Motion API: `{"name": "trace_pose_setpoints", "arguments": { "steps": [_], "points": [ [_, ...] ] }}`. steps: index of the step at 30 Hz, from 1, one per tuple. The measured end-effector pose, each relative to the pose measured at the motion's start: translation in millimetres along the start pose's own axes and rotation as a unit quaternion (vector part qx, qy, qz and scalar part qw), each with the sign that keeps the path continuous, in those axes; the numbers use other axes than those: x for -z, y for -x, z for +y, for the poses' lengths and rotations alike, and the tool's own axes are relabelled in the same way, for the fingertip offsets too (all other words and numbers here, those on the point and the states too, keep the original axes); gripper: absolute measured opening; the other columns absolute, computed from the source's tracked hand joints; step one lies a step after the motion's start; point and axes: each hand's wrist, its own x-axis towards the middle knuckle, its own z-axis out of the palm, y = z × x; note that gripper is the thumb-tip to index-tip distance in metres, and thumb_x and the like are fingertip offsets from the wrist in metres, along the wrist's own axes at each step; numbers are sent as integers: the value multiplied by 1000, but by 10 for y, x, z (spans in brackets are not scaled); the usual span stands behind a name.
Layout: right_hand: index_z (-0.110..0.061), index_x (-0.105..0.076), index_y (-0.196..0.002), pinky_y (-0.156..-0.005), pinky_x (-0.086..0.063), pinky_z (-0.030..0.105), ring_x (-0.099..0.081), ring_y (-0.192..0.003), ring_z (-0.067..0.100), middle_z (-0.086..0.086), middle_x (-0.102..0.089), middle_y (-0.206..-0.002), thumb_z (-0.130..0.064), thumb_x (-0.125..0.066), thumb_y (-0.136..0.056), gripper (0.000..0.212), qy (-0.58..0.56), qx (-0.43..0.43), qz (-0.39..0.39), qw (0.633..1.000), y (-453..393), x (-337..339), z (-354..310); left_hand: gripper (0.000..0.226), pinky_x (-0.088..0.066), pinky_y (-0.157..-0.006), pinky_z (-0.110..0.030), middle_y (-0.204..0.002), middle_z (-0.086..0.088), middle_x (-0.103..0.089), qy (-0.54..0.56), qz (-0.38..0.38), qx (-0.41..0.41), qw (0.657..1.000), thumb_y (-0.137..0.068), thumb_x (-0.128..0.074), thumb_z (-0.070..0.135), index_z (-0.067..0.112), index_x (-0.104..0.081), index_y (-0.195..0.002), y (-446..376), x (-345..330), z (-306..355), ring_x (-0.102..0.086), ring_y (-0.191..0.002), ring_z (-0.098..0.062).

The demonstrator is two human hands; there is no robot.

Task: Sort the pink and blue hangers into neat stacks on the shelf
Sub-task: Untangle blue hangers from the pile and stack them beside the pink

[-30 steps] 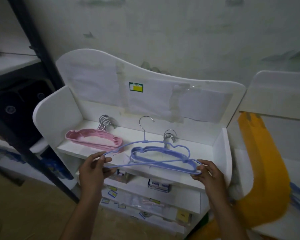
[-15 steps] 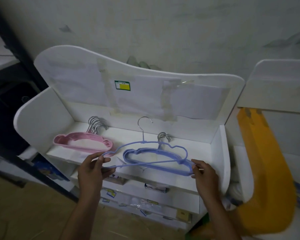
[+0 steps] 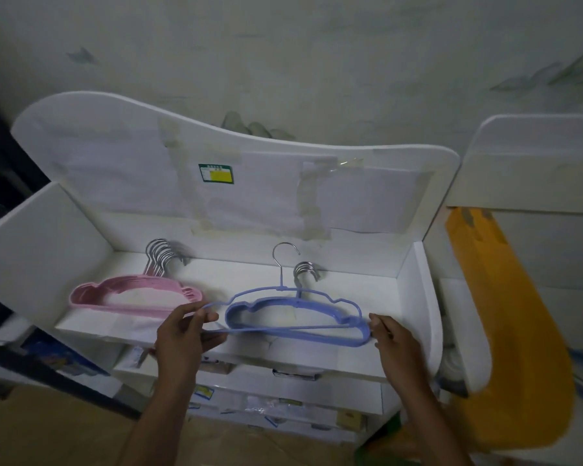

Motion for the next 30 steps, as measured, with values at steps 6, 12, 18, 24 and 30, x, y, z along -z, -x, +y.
{"name": "trace_pose_setpoints", "arguments": {
  "steps": [6,12,18,24,30],
  "points": [
    [-26,-62,-110,-90,-53,40,-63,-98,19,-2,-67,-107,-36,-45,-101,22,-4,-19,37,999,-39,-13,-25,15,-60,-55,-34,-90,-25,-67,-17,-45,35,998,-98,-50,0,-3,-64,-102,-278,-94,-205,-59,-63,-33],
    [-22,-63,-113,-89,-52,37,-63,-100,19,0,-68,-110,-32,-48,-100,22,10,-28,62,998,-35,-97,-68,14,-58,-49,-29,-88,-23,-65,-24,-70,44,996,-98,-50,0,-6,-62,-102,-494,-180,-362,-59,-67,-35],
    [-15,-63,-118,-78,-42,22,-57,-97,14,0,-64,-110,-24,-52,-99,24,59,-6,77,995,-7,-205,-109,11,-61,-63,-42,-85,-9,-71,-158,-64,-32,985,-93,-62,7,13,-71,-91,-704,-150,-572,-68,-79,-32],
    [-13,-63,-120,-84,-41,23,-59,-97,13,4,-68,-113,-16,-60,-94,26,83,-4,68,994,-50,-298,-173,24,-50,-88,-36,-98,-16,-71,-320,-81,-188,925,-82,-69,-6,2,-74,-104,-740,-173,-491,-67,-90,-30],
    [-12,-64,-119,-81,-41,17,-57,-94,10,-2,-65,-106,-12,-62,-93,27,145,21,49,988,-64,-317,-199,29,-51,-83,-38,-93,-13,-71,-379,-116,-237,887,-73,-72,-10,5,-74,-97,-826,-151,-573,-66,-86,-32]
  ]
}}
